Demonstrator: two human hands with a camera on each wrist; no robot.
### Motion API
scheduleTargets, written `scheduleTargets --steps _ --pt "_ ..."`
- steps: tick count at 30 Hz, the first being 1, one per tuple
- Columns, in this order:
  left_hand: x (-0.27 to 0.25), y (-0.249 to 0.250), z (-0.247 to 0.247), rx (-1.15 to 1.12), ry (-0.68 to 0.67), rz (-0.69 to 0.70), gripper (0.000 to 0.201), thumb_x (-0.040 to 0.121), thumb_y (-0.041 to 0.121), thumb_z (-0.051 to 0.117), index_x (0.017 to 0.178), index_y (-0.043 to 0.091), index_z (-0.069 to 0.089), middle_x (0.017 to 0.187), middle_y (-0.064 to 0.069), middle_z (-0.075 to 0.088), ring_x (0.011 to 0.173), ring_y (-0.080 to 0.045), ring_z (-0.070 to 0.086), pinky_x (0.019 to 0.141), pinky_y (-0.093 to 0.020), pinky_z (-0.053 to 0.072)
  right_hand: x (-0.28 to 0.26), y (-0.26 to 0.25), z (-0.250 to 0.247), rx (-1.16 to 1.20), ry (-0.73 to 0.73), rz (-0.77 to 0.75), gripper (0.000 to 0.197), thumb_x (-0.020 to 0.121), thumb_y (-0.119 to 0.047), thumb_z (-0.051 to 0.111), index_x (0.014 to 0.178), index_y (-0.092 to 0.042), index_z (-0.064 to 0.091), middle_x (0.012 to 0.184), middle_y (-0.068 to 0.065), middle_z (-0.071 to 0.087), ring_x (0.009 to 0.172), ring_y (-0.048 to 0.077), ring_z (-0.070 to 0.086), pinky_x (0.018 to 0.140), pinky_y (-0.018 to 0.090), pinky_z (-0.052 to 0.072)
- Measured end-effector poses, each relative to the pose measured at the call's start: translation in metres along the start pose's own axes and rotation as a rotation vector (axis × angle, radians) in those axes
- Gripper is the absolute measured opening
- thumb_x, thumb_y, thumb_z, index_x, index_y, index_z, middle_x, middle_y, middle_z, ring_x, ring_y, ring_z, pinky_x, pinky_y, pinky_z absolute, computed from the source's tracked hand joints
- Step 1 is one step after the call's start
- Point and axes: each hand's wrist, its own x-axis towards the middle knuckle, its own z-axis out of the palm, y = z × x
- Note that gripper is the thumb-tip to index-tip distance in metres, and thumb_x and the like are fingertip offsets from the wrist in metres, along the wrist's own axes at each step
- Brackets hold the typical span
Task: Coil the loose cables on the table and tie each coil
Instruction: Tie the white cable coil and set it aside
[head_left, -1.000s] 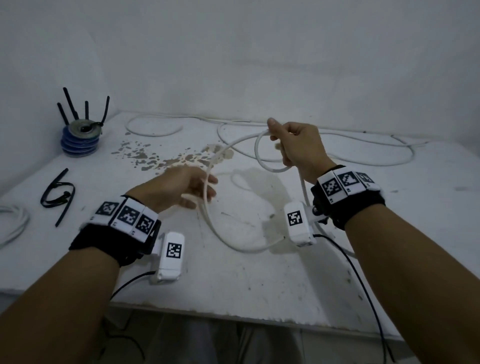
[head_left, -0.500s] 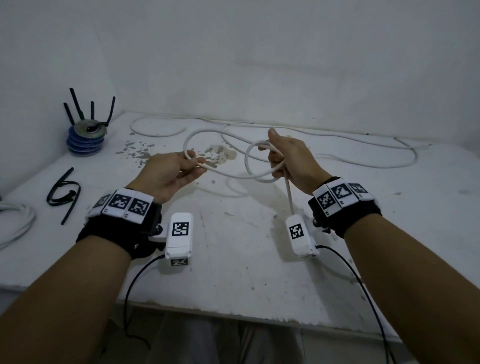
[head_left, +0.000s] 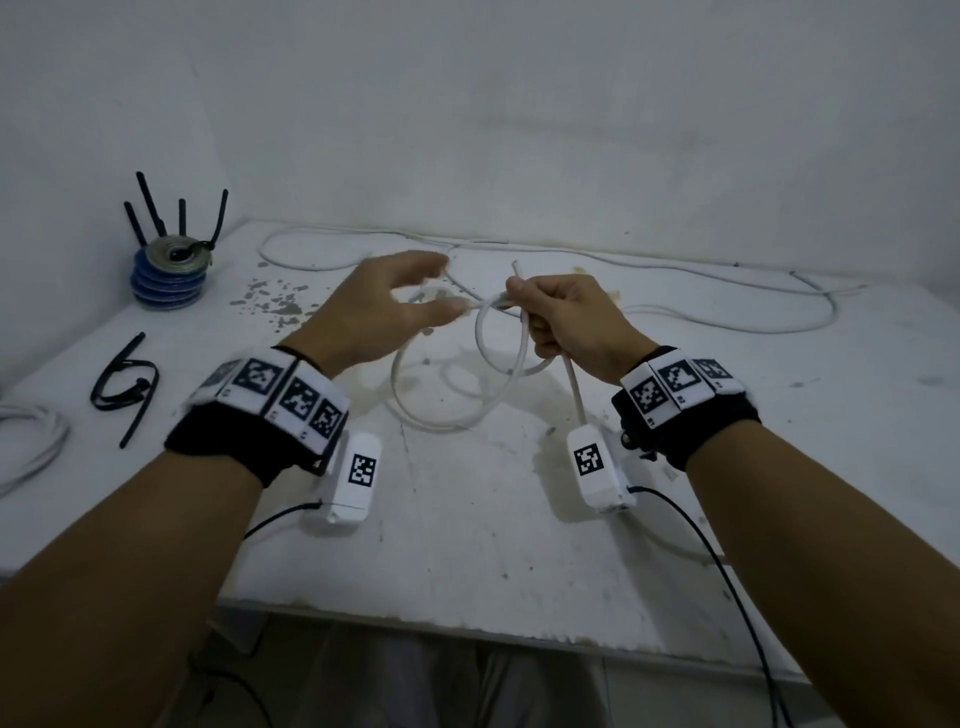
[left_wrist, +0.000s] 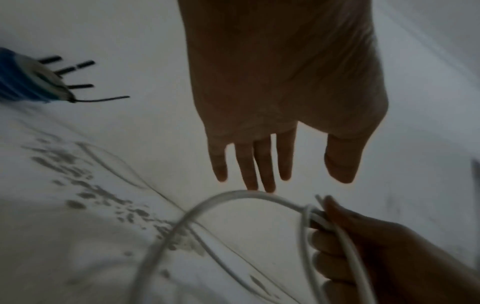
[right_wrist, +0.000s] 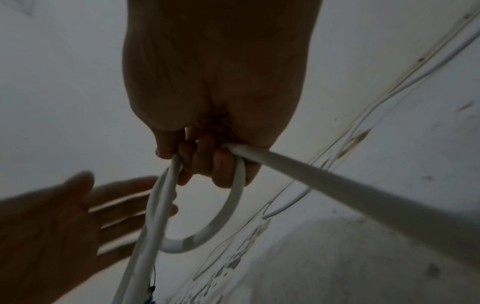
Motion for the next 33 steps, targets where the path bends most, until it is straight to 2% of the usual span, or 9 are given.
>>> scheduleTargets --steps 6,10,14,16,19,24,28,30,33 --pt "0.015 0.020 0.022 -0.020 -0.052 -0.046 0.011 0.092 0.015 0.068 0.098 0.012 0.077 0.071 0.003 0.070 0.051 0.001 0.059 0.058 -0.020 0.047 -0.003 -0.001 0.011 -0.209 0.038 -0.075 0.041 0.102 -0.031 0.053 0.087 0.003 0.071 0.067 0.014 0.053 0.052 0.014 0.047 0.048 0.031 0.044" --pt "0.018 0.009 0.029 -0.140 0.068 -0.153 0.014 0.097 0.010 0.059 0.099 0.006 0.072 0.076 -0.004 0.067 0.061 -0.009 0.056 0.058 -0.022 0.048 -0.006 0.006 0.009 -0.407 0.235 -0.285 0.044 0.102 -0.033 0.053 0.068 -0.007 0.061 0.058 0.012 0.047 0.052 0.016 0.043 0.054 0.035 0.040" --pt "0.019 0.000 0.032 -0.372 0.253 -0.236 0.016 0.100 0.008 0.053 0.107 0.004 0.066 0.076 -0.004 0.066 0.067 -0.012 0.061 0.061 -0.021 0.052 -0.006 0.004 0.008 -0.397 0.345 -0.286 0.021 0.090 -0.032 0.071 0.101 -0.015 0.078 0.071 0.004 0.070 0.060 0.017 0.064 0.063 0.033 0.056" --pt "0.019 -0.002 0.032 -0.459 0.288 -0.232 0.016 0.100 0.008 0.052 0.104 0.006 0.067 0.073 -0.003 0.066 0.068 -0.016 0.061 0.067 -0.029 0.053 -0.009 0.000 0.011 -0.422 0.252 -0.210 0.022 0.081 -0.030 0.081 0.094 -0.012 0.078 0.066 -0.002 0.071 0.050 0.012 0.063 0.056 0.024 0.053" --pt "0.015 0.000 0.035 -0.484 0.250 -0.160 0.016 0.099 0.007 0.051 0.099 0.008 0.067 0.068 -0.003 0.064 0.067 -0.017 0.058 0.067 -0.033 0.050 -0.009 -0.004 0.017 -0.442 0.286 -0.153 0.029 0.073 -0.028 0.088 0.072 -0.007 0.068 0.060 0.004 0.069 0.045 0.014 0.064 0.047 0.025 0.051" --pt "0.009 0.009 0.039 -0.661 0.059 -0.228 0.024 0.096 0.002 0.037 0.096 0.002 0.061 0.065 -0.006 0.055 0.050 -0.015 0.046 0.051 -0.028 0.033 -0.007 -0.007 0.022 -0.263 0.498 -0.120 0.042 0.072 -0.025 0.089 0.071 0.004 0.060 0.061 0.014 0.066 0.045 0.020 0.065 0.041 0.031 0.052" --pt "0.004 0.015 0.043 -0.437 -0.038 -0.267 0.029 0.101 0.037 0.046 0.101 0.015 0.065 0.062 0.001 0.055 0.047 -0.011 0.040 0.049 -0.023 0.033 -0.008 -0.012 0.032 -0.371 0.428 -0.141 0.028 0.079 -0.027 0.084 0.072 -0.003 0.069 0.064 0.006 0.070 0.055 0.014 0.069 0.059 0.029 0.059" --pt "0.005 0.015 0.043 -0.326 0.035 -0.255 0.023 0.098 0.039 0.053 0.103 0.021 0.068 0.072 0.004 0.065 0.051 -0.011 0.043 0.053 -0.025 0.038 -0.011 -0.016 0.034 -0.372 0.379 -0.144 0.009 0.087 -0.014 0.071 0.083 -0.007 0.076 0.076 0.004 0.073 0.070 0.015 0.072 0.075 0.034 0.060" --pt "0.009 0.010 0.041 -0.331 0.073 -0.245 0.012 0.094 0.029 0.062 0.101 0.026 0.071 0.071 0.013 0.067 0.048 -0.009 0.042 0.054 -0.024 0.039 -0.014 -0.018 0.033 -0.297 0.371 -0.110 0.017 0.085 -0.001 0.061 0.086 -0.008 0.076 0.081 0.006 0.075 0.076 0.020 0.073 0.079 0.039 0.061"
